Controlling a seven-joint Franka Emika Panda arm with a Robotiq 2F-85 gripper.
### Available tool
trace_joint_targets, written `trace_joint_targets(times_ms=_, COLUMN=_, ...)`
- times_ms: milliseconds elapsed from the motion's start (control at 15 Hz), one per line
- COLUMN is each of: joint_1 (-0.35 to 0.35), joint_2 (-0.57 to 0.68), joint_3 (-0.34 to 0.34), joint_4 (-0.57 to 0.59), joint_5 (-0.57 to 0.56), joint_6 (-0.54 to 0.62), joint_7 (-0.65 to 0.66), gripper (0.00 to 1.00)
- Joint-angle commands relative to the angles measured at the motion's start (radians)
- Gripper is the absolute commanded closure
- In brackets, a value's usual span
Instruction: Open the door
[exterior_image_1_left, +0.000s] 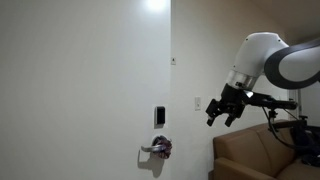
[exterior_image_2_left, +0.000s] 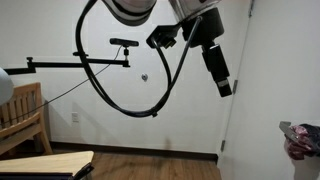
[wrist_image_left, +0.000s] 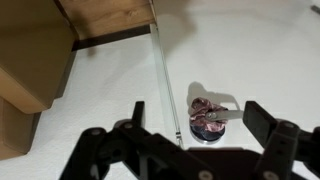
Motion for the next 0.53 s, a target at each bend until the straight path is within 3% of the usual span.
trace_joint_targets(times_ms=0, joint_1=-0.125, joint_2=0.069, joint_3=0.111, joint_4=-0.001, joint_5=-0.119, joint_6=0.148, joint_7=0.266, gripper=0.0)
trace_joint_targets(times_ms=200, joint_1=-0.267, joint_2=0.096, joint_3=0.227, joint_4=-0.007, joint_5=-0.241, joint_6=0.257, joint_7=0.491, gripper=0.0)
trace_joint_targets(times_ms=267, joint_1=-0.232, joint_2=0.112, joint_3=0.193, joint_4=-0.001, joint_5=-0.278, joint_6=0.238, joint_7=0.518, gripper=0.0)
trace_joint_targets(times_ms=333, joint_1=-0.176, joint_2=0.099, joint_3=0.141, joint_4=-0.001, joint_5=-0.246, joint_6=0.209, joint_7=0.445, gripper=0.0)
trace_joint_targets(times_ms=467, joint_1=-0.178, joint_2=0.113, joint_3=0.142, joint_4=0.0, joint_5=-0.277, joint_6=0.21, joint_7=0.492, gripper=0.0)
